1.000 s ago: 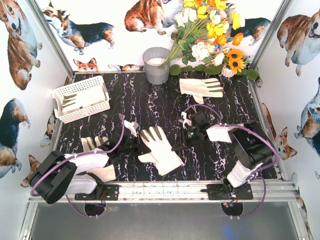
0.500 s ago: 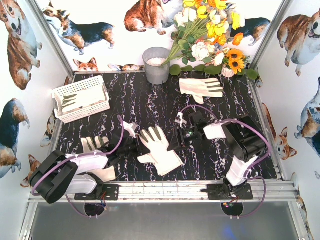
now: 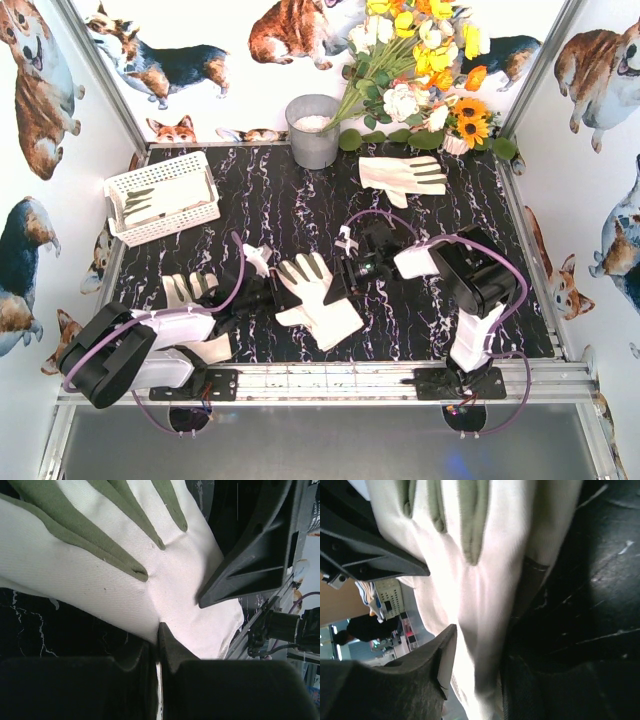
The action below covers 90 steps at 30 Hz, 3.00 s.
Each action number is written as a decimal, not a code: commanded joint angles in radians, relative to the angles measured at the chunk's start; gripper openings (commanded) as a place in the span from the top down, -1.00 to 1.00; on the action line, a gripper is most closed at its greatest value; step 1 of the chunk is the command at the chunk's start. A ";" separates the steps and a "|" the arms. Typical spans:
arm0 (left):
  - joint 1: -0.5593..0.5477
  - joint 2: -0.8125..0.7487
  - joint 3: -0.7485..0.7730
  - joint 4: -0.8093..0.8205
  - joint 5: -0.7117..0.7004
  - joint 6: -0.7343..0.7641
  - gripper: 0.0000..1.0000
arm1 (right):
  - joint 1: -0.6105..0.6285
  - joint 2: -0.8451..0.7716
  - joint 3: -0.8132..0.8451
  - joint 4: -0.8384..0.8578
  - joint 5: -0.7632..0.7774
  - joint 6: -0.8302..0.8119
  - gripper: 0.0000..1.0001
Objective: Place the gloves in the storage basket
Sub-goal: Place the glove at the center of the board, then pick up the glove from the center of the board, then place the glove in the bin.
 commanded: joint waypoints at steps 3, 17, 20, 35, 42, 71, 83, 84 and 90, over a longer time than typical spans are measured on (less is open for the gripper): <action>0.011 -0.016 -0.031 0.082 0.014 -0.033 1.00 | 0.022 0.028 0.009 0.081 0.079 0.011 0.58; 0.088 -0.017 -0.106 0.093 0.039 -0.080 0.25 | 0.022 0.027 -0.006 0.072 0.090 0.003 1.00; 0.091 -0.017 -0.103 0.077 0.051 -0.077 0.19 | 0.022 0.026 -0.005 0.072 0.088 0.003 1.00; 0.087 0.294 -0.074 0.439 0.187 -0.158 0.02 | 0.022 0.014 -0.006 0.097 0.065 0.012 1.00; 0.049 0.412 -0.034 0.552 0.200 -0.189 0.04 | 0.022 0.010 -0.006 0.108 0.061 0.018 1.00; 0.045 -0.271 0.097 -0.301 -0.255 -0.176 1.00 | -0.114 -0.463 -0.037 -0.203 0.262 -0.058 -0.45; 0.594 -0.275 0.567 -0.728 -0.169 -0.026 1.00 | -0.137 -0.876 0.002 -0.411 0.581 -0.151 -0.55; 0.641 -0.237 0.601 -0.724 -0.147 -0.019 1.00 | -0.139 -0.894 -0.002 -0.417 0.589 -0.154 -0.55; 0.834 -0.079 0.757 -0.706 -0.144 0.010 1.00 | -0.142 -0.989 -0.044 -0.439 0.629 -0.179 -0.55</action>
